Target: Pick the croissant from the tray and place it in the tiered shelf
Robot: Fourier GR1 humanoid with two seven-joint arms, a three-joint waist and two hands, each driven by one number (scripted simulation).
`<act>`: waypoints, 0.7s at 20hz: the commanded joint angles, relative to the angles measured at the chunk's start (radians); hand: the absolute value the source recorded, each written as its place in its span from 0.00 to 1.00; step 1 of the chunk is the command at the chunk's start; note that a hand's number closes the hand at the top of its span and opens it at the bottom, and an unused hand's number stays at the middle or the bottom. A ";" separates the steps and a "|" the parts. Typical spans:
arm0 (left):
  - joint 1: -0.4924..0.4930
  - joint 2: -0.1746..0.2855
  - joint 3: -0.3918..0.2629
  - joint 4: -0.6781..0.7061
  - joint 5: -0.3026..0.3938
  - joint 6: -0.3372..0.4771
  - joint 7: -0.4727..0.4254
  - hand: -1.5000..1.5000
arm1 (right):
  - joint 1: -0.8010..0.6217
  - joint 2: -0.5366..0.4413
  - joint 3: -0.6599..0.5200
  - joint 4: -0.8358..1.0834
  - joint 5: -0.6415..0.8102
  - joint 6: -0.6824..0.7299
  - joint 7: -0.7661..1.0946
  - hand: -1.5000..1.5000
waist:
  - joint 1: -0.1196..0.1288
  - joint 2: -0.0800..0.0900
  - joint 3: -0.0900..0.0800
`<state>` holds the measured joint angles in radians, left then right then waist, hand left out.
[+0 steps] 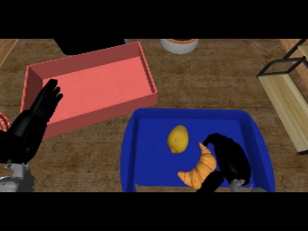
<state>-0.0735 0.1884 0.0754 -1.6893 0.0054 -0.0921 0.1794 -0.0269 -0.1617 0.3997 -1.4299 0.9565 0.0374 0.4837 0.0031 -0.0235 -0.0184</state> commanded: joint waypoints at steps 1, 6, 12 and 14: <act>0.020 0.011 0.016 -0.014 0.013 -0.019 0.001 0.50 | 0.023 -0.013 0.005 0.036 0.087 -0.085 0.003 1.00 | -0.002 0.023 0.018; -0.065 0.003 0.019 0.026 0.000 0.002 0.035 0.50 | 0.075 -0.026 -0.033 -0.137 0.055 -0.182 -0.063 1.00 | -0.012 0.022 0.018; -0.014 0.000 0.009 -0.005 -0.003 -0.002 0.000 0.50 | -0.187 0.087 -0.436 0.008 0.148 -0.293 0.512 1.00 | -0.002 0.046 0.012; -0.002 -0.002 0.005 -0.001 -0.002 -0.007 -0.003 0.50 | -0.262 0.078 -0.514 0.013 0.209 -0.359 0.627 1.00 | 0.018 0.046 0.010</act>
<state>-0.0814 0.1852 0.0788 -1.6887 0.0010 -0.0959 0.1805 -0.1941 -0.0907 0.0376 -1.4422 1.0970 -0.2299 0.9036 0.0087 0.0144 -0.0059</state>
